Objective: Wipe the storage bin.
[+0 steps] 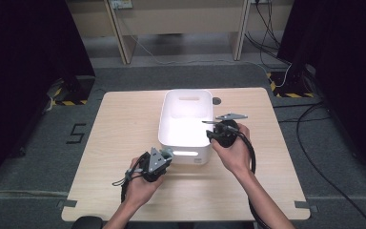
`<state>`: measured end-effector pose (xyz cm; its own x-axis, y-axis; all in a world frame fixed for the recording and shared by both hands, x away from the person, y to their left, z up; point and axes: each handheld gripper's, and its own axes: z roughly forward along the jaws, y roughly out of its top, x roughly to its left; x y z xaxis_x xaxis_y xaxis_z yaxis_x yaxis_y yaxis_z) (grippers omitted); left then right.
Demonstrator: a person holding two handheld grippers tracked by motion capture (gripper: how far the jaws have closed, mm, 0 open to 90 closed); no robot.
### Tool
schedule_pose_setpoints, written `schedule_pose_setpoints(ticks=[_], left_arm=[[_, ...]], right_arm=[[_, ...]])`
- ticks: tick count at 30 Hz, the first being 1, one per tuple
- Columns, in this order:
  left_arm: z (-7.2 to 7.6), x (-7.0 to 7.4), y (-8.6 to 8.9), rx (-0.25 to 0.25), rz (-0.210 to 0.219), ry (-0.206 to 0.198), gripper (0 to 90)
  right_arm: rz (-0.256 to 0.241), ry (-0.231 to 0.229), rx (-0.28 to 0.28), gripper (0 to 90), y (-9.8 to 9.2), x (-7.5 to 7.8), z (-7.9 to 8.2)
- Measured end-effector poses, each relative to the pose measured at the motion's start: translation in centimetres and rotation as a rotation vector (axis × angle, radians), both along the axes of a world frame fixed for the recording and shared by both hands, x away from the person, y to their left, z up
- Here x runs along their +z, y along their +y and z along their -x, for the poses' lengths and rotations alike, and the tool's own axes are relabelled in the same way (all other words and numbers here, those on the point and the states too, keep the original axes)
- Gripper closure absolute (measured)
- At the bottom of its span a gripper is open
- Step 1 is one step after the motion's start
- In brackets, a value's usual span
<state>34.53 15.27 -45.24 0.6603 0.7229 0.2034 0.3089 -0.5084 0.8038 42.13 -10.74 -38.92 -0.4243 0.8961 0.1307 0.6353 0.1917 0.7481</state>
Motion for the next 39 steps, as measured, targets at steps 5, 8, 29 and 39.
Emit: schedule_pose_setpoints(ticks=[5,8,29,39], left_arm=[[-0.04,-0.07,-0.01,-0.001,-0.002,0.001,81.8],[-0.04,-0.23,-0.04,-0.002,-0.016,0.006,81.7],[-0.22,-0.54,-0.14,-0.004,-0.015,0.019,81.7],[-0.32,-0.54,-0.24,-0.004,-0.023,0.019,81.8]], right_arm=[[0.003,0.001,0.000,70.0,0.05,0.02,0.01],[0.007,-0.003,0.001,70.0,0.05,0.01,0.00],[0.018,-0.010,0.003,70.0,0.22,0.03,0.11],[0.017,-0.010,0.005,70.1,0.11,0.02,0.05]])
